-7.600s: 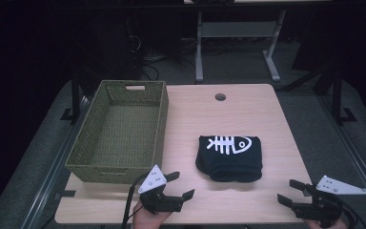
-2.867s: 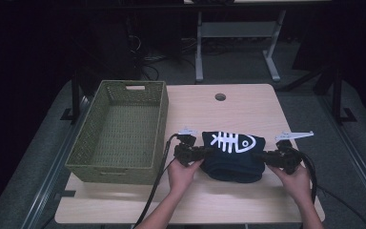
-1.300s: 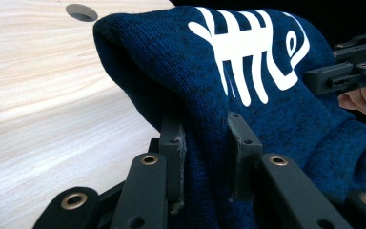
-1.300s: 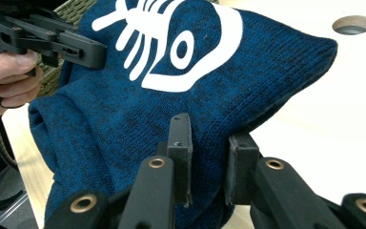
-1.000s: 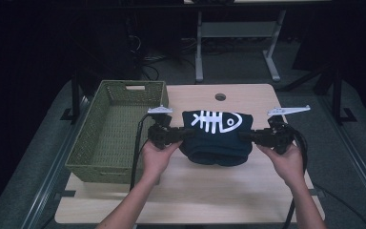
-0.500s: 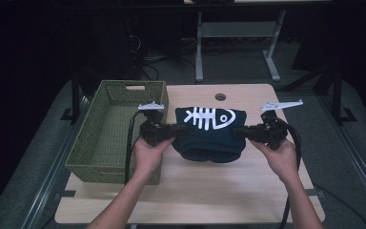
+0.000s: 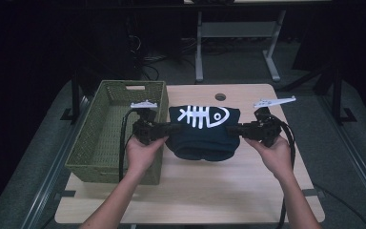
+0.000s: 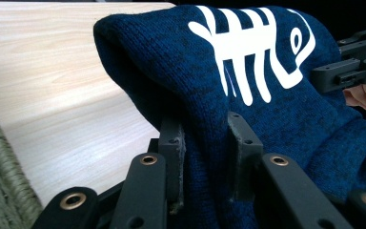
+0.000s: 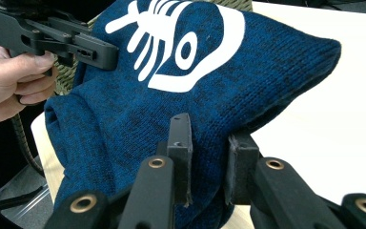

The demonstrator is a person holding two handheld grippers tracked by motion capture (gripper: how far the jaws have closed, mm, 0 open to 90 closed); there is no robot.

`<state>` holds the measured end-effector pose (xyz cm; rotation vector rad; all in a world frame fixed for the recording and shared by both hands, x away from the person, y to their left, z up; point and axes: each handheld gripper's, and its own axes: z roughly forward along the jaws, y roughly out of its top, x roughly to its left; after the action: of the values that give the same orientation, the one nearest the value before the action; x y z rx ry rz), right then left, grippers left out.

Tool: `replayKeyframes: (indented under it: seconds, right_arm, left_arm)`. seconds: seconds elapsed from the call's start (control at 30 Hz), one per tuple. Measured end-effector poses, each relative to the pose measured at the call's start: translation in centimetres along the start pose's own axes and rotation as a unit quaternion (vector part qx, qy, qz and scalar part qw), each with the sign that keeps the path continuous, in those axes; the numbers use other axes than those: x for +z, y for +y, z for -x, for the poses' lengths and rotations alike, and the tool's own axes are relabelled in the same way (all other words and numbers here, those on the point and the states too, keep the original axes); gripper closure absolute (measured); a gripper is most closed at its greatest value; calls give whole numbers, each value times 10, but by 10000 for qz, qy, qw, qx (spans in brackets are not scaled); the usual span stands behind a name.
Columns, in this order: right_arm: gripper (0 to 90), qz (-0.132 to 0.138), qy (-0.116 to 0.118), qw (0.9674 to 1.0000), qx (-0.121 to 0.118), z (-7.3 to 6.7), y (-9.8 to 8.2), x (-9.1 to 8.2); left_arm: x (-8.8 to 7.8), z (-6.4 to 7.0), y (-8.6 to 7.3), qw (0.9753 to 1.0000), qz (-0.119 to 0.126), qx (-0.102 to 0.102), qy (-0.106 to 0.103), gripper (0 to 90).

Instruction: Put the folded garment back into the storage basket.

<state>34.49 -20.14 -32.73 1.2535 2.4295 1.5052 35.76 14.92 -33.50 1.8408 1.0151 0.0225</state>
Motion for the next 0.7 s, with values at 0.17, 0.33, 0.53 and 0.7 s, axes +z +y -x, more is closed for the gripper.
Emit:
replayKeyframes:
  seconds: [0.17,0.33,0.53,0.7]
  right_arm:
    - [759,-6,18,10000,-22,-3,5,3]
    - [758,3,23,10000,-60,-7,10,5]
    - [758,35,42,9999,-98,-12,18,11]
    - [757,8,72,9999,-124,-17,25,18]
  left_arm:
    - [-5,-1,2,10000,18,3,38,717]
    - [-11,-4,4,10000,31,-5,66,716]
    - [-20,-9,6,9999,79,-36,115,714]
    - [-27,-14,6,9998,106,-71,148,711]
